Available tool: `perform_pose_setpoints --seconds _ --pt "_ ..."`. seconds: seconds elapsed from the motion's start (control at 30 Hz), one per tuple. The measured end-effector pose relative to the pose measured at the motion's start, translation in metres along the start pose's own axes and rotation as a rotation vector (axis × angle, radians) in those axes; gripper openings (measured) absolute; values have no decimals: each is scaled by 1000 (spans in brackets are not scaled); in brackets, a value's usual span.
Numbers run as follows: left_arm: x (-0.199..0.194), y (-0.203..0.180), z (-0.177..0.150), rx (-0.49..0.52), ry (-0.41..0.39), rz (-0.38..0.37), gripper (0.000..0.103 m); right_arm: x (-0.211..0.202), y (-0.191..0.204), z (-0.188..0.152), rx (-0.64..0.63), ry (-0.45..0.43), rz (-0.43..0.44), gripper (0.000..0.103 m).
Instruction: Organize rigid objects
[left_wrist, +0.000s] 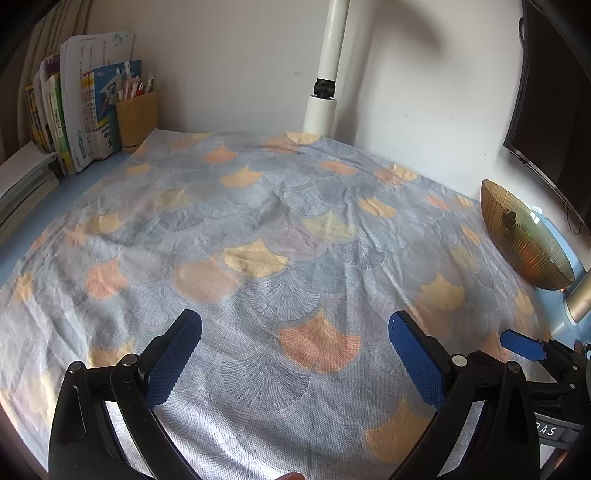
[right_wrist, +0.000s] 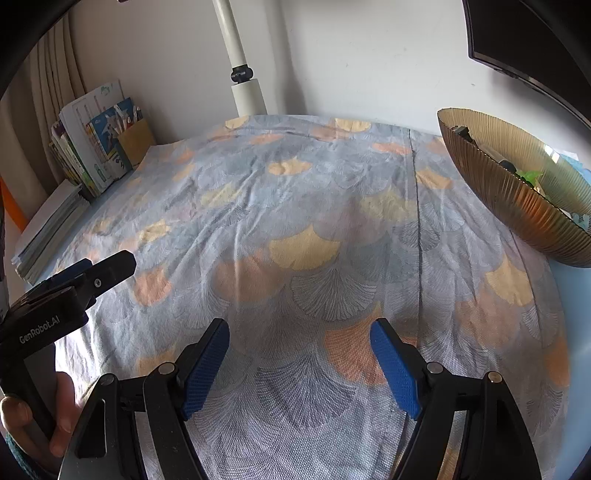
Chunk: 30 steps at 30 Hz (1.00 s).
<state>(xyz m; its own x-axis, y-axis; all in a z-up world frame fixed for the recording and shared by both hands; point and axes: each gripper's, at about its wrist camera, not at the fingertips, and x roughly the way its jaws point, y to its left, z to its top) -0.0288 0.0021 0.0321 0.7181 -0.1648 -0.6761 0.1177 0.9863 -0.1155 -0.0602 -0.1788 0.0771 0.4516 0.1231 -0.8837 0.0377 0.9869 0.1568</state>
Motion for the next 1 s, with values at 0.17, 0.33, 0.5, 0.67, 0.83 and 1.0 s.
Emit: perform_pose_setpoints --seconds 0.17,0.33,0.5,0.67,0.83,1.0 --pt "0 1 -1 -5 5 2 101 2 -1 0 0 7 7 77" --pt "1 2 -1 -12 2 6 101 2 -1 0 -2 10 11 77" --pt "1 3 0 -6 -1 9 101 3 -1 0 -1 12 10 77" --pt "1 2 -1 -12 0 11 101 3 0 0 0 15 11 77" --pt "2 3 0 -7 1 9 101 3 0 0 0 17 12 77" --pt "4 2 -1 8 15 8 101 4 0 0 1 18 12 77"
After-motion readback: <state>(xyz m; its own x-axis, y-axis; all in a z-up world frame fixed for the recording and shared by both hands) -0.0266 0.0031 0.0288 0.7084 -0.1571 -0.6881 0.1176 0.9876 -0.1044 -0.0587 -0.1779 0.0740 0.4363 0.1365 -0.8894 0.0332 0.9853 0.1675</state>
